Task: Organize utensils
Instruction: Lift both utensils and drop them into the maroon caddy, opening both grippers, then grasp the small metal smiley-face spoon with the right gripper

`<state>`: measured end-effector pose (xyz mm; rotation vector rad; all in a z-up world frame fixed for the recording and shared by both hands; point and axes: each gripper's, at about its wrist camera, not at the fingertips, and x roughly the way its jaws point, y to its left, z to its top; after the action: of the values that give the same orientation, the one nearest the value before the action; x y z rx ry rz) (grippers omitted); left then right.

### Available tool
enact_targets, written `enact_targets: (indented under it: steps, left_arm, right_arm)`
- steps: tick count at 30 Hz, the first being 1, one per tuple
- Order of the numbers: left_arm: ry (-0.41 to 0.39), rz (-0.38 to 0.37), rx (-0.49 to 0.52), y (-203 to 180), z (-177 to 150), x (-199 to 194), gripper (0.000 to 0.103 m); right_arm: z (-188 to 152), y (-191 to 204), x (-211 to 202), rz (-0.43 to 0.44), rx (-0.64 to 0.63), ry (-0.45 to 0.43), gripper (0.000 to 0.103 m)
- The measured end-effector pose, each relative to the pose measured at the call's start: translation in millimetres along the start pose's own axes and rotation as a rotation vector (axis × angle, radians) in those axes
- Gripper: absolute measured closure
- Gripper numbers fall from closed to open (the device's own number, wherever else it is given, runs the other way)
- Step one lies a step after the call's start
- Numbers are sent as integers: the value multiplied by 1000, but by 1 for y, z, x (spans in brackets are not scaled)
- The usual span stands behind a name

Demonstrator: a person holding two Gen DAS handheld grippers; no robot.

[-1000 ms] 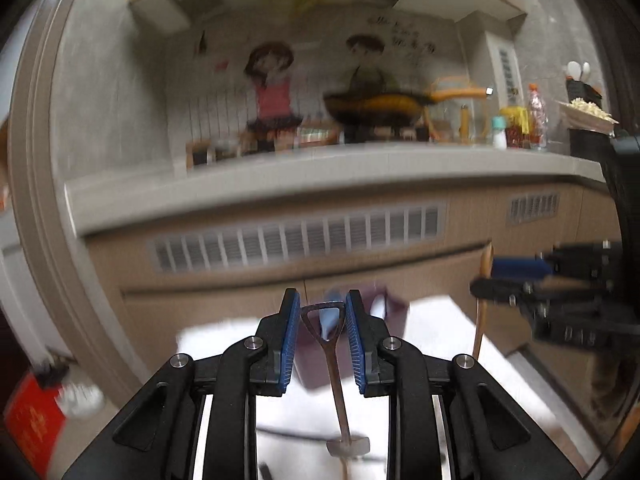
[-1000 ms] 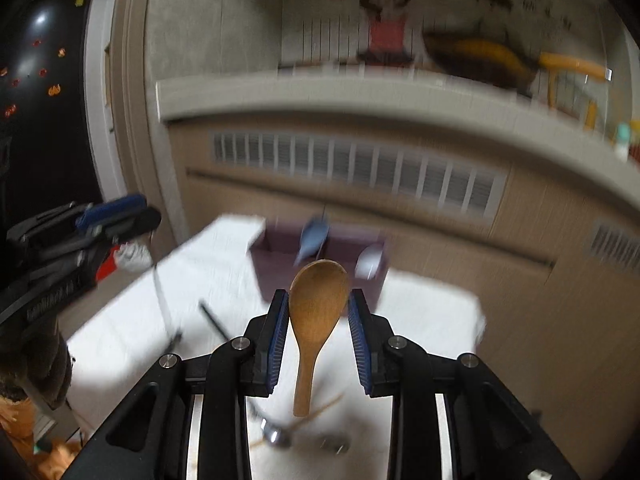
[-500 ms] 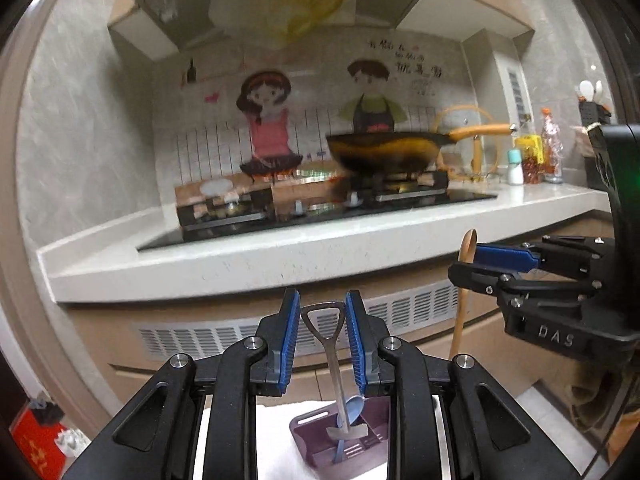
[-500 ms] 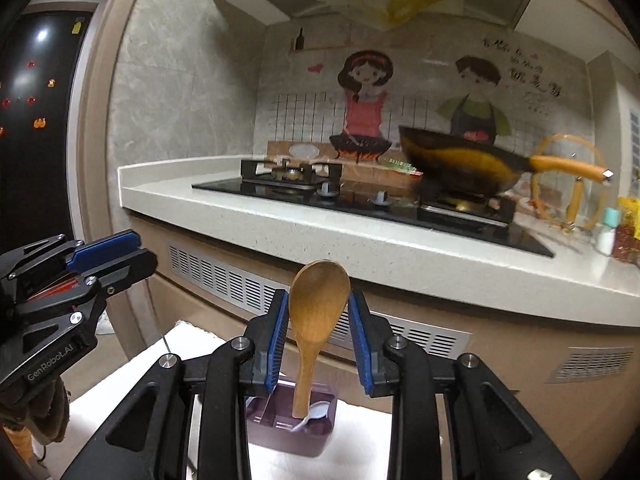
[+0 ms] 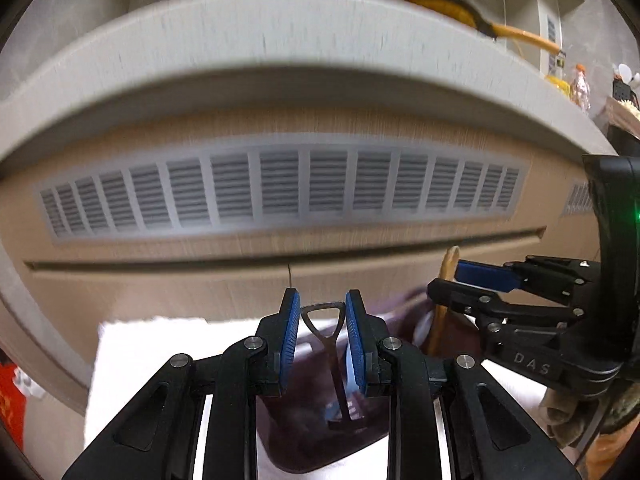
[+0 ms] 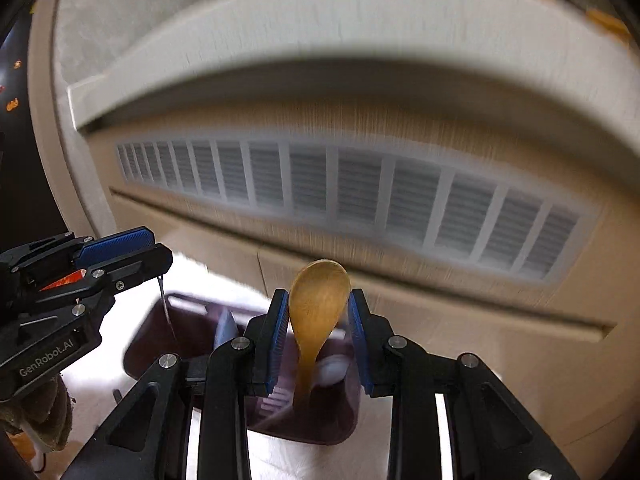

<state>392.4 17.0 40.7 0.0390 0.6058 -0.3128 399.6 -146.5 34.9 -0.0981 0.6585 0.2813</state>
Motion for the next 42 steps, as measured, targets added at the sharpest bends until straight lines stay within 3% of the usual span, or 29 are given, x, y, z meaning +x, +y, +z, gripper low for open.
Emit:
enact_targets:
  steps: [10, 12, 17, 24, 30, 36, 42]
  left_arm:
    - [29, 4, -21, 5, -19, -2, 77]
    - [17, 5, -27, 7, -15, -13, 75]
    - [-12, 22, -47, 16, -17, -47, 57]
    - [57, 34, -80, 30, -68, -78, 49]
    - [169, -19, -110, 26, -127, -91, 49]
    - [283, -83, -30, 2, -177, -98, 49]
    - [336, -108, -19, -6, -200, -104, 49]
  right_arm:
    - [-35, 2, 21, 20, -4, 81, 74]
    - [-36, 5, 12, 0, -18, 62, 74]
    - [-38, 8, -23, -25, -43, 20, 71]
    - [-63, 26, -64, -4, -98, 35, 66]
    - [-117, 66, -78, 93, -168, 132, 66]
    - [-166, 113, -74, 248, -259, 270, 66]
    - [-181, 133, -55, 300, -271, 346, 68]
